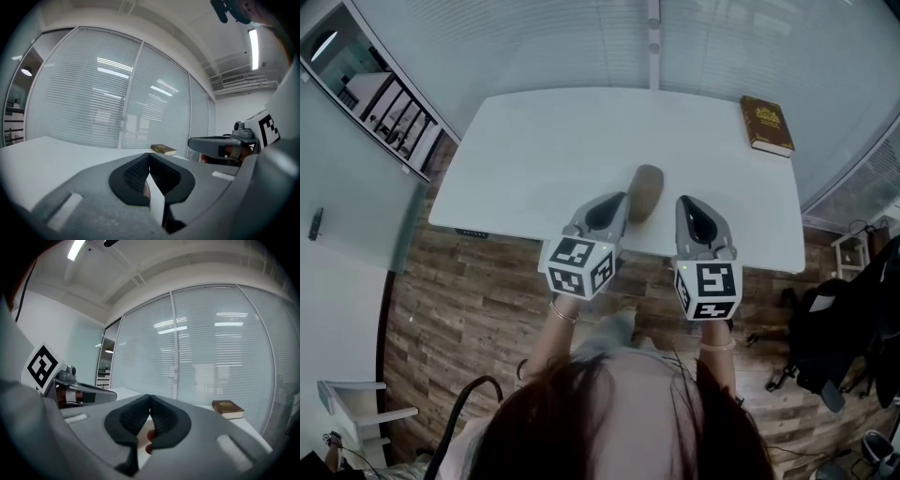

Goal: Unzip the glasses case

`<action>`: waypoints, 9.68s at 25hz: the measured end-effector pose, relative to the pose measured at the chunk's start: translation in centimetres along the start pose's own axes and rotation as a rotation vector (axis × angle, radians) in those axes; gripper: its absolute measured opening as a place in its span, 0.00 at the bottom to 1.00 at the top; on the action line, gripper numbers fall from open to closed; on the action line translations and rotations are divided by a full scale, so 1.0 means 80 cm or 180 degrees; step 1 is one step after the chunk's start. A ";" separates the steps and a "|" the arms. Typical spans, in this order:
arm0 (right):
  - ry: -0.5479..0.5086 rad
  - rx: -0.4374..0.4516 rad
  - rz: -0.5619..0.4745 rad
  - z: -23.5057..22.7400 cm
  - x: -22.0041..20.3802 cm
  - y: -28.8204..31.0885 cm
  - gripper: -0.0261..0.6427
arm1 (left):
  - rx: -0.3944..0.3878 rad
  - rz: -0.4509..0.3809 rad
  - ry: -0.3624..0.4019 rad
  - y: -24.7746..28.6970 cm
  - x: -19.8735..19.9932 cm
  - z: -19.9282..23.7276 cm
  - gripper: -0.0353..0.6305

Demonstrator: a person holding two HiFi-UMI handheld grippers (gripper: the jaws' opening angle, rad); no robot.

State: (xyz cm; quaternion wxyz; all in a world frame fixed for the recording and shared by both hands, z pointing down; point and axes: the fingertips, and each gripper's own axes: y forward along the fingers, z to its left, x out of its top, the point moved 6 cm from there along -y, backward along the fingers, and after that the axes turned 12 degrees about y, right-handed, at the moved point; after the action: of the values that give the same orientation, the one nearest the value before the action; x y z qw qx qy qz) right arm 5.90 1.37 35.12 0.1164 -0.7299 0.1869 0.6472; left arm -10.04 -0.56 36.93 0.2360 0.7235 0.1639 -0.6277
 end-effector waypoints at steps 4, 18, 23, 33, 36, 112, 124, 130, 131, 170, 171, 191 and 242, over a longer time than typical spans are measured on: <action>-0.0001 -0.0058 0.0059 -0.012 -0.002 0.029 0.04 | -0.0088 0.0090 -0.0107 0.028 -0.011 0.023 0.06; 0.0024 -0.0284 0.0209 -0.042 -0.014 0.110 0.04 | -0.0431 0.0519 -0.0497 0.105 -0.062 0.081 0.21; 0.0024 -0.0439 0.0241 -0.049 -0.017 0.127 0.04 | -0.0744 0.0789 -0.0771 0.130 -0.087 0.092 0.30; 0.0052 -0.0683 0.0305 -0.067 -0.023 0.139 0.04 | -0.1142 0.1237 -0.1226 0.173 -0.133 0.094 0.43; 0.0076 -0.0709 0.0310 -0.073 -0.025 0.141 0.04 | -0.1205 0.1327 -0.1334 0.184 -0.143 0.090 0.46; 0.0625 0.1938 0.0410 -0.119 0.067 0.224 0.05 | -0.2623 0.0547 -0.0106 0.205 0.010 0.090 0.51; 0.0733 0.2551 0.0528 -0.116 0.084 0.227 0.19 | -0.2971 0.0426 0.0331 0.193 0.028 0.092 0.51; 0.0907 0.2941 0.0664 -0.117 0.086 0.236 0.23 | -0.3139 0.0367 0.0373 0.193 0.032 0.099 0.51; 0.0916 0.2990 0.0691 -0.117 0.085 0.238 0.24 | -0.3168 0.0357 0.0379 0.193 0.032 0.099 0.51; 0.0615 0.2694 0.0649 -0.144 0.065 0.269 0.04 | -0.2987 -0.0025 -0.0342 0.224 0.015 0.118 0.49; 0.0614 0.2686 0.0657 -0.144 0.064 0.270 0.04 | -0.2991 -0.0047 -0.0386 0.223 0.015 0.119 0.49; 0.0715 0.2554 0.0599 -0.149 0.060 0.269 0.04 | -0.3032 -0.0500 -0.0887 0.223 0.021 0.134 0.49; 0.1154 0.2288 0.0562 -0.158 0.021 0.268 0.04 | -0.2543 -0.0928 -0.2454 0.263 0.007 0.144 0.49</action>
State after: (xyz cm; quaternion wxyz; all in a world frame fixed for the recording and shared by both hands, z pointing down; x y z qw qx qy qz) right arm 8.35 -23.42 36.74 0.2731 -0.7261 0.4805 0.4091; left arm -8.33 -24.46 38.04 0.4448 0.2668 0.3886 -0.7616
